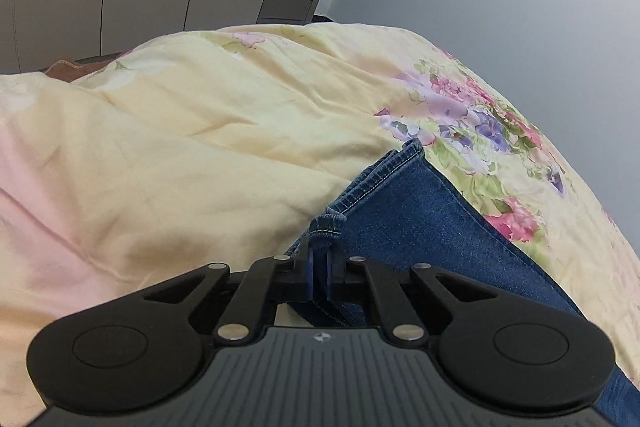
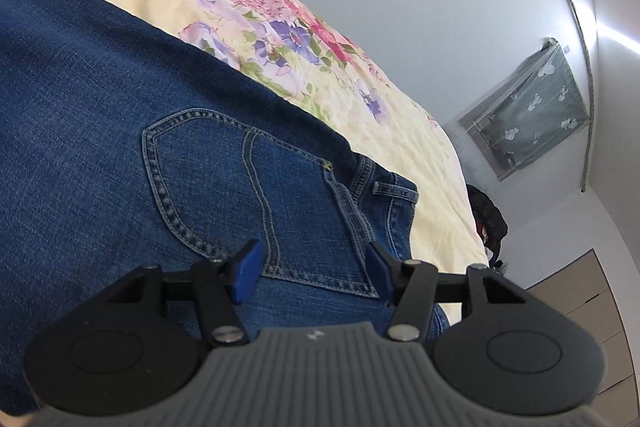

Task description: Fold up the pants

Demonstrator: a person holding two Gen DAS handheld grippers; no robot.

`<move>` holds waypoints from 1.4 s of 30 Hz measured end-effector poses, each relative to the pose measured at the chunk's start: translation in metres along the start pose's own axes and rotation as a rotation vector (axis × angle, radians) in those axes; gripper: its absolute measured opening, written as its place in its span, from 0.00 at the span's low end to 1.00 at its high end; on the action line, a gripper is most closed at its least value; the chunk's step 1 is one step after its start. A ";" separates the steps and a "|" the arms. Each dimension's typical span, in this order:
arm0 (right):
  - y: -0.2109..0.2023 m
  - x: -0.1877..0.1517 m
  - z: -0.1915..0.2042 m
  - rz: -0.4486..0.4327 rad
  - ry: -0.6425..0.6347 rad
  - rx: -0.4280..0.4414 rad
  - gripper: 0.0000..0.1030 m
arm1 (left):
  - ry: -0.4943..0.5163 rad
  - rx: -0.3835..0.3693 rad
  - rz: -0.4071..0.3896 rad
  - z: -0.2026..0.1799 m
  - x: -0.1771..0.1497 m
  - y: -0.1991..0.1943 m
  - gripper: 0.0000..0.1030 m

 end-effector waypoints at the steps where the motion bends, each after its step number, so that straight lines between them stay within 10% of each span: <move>1: 0.000 -0.002 -0.003 0.001 0.013 0.001 0.53 | 0.025 0.007 0.003 0.000 0.000 0.000 0.06; 9: 0.004 -0.001 -0.017 0.054 0.130 0.046 0.55 | 0.102 0.065 0.056 -0.008 0.001 0.014 0.18; 13: -0.010 -0.006 -0.043 0.072 0.242 0.100 0.55 | 0.215 0.196 0.001 -0.021 -0.001 -0.015 0.47; 26: -0.102 -0.062 -0.001 0.140 0.422 0.531 0.47 | 0.598 0.051 0.045 -0.127 -0.058 -0.043 0.47; 30: -0.097 -0.058 0.037 0.163 0.408 0.503 0.47 | 0.624 0.006 0.070 -0.146 -0.074 -0.043 0.46; 33: -0.084 -0.057 0.040 0.198 0.453 0.499 0.31 | 0.650 -0.020 0.081 -0.157 -0.082 -0.042 0.47; 34: -0.080 -0.060 0.038 0.224 0.472 0.548 0.08 | 0.658 -0.019 0.086 -0.159 -0.084 -0.041 0.46; 42: -0.083 -0.064 0.042 0.255 0.374 0.541 0.01 | 0.684 0.093 0.204 -0.154 -0.101 -0.009 0.42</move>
Point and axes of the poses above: each gripper's, at about its wrist camera, not at the fingertips, and y roughly the way its jaws point, z to its left, x to its top, the point moved 2 cm from there along y, roughly the way its jaws point, and after that the axes turned 4 degrees about z, right-handed, at the moved point
